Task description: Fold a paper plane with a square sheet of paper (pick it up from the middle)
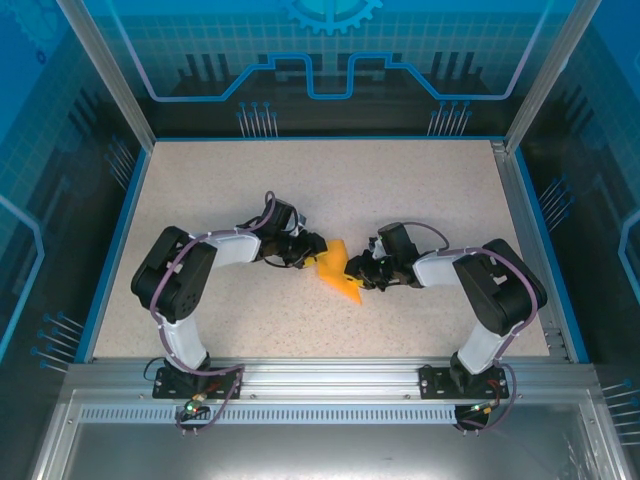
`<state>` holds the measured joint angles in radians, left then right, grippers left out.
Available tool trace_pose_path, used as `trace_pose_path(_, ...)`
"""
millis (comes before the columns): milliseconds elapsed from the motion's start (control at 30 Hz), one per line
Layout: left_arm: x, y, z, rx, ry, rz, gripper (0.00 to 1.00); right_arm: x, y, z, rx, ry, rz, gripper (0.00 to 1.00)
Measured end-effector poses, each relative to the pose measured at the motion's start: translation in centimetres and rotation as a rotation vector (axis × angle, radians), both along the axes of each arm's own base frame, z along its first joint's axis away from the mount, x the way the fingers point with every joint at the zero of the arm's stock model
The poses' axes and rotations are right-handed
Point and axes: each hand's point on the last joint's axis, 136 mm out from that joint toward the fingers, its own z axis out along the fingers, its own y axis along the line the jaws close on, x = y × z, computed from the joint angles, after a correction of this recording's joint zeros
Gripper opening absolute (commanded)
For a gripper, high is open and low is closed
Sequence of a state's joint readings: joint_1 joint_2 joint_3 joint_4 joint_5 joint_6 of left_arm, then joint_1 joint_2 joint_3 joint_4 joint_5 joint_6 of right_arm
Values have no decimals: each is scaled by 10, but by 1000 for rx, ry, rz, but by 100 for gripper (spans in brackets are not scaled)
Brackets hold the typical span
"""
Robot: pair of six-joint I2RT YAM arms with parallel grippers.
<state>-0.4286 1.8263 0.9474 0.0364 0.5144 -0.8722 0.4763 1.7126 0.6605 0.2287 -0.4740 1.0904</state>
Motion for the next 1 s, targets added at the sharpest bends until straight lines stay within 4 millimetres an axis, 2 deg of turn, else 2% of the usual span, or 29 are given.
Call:
trace_pose_path(200, -2, 0, -5, -1, 18, -1, 6, -1, 0, 2, -2, -24, 29, 32)
trace_pose_path(267, -2, 0, -5, -1, 20, 1, 1, -1, 0, 3, -10, -43, 47, 35)
trace_pose_path(400, -1, 0, -4, -2, 23, 4, 0, 5, -7, 18, -55, -115, 76, 39)
trace_pose_path(633, 7, -3, 4, -5, 0, 10, 0, 12, -21, 80, -178, -432, 155, 45)
trace_pose_path(733, 8, -2, 5, -3, -1, 12, 0, 3, -12, 91, -295, -601, 251, 47)
trace_pose_path(867, 7, 0, 5, 1, 7, 18, 0, -29, 20, 83, -444, -777, 464, 46)
trace_pose_path(1000, 8, 2, 5, 0, 11, 25, 0, -44, 34, 54, -684, -874, 619, 45)
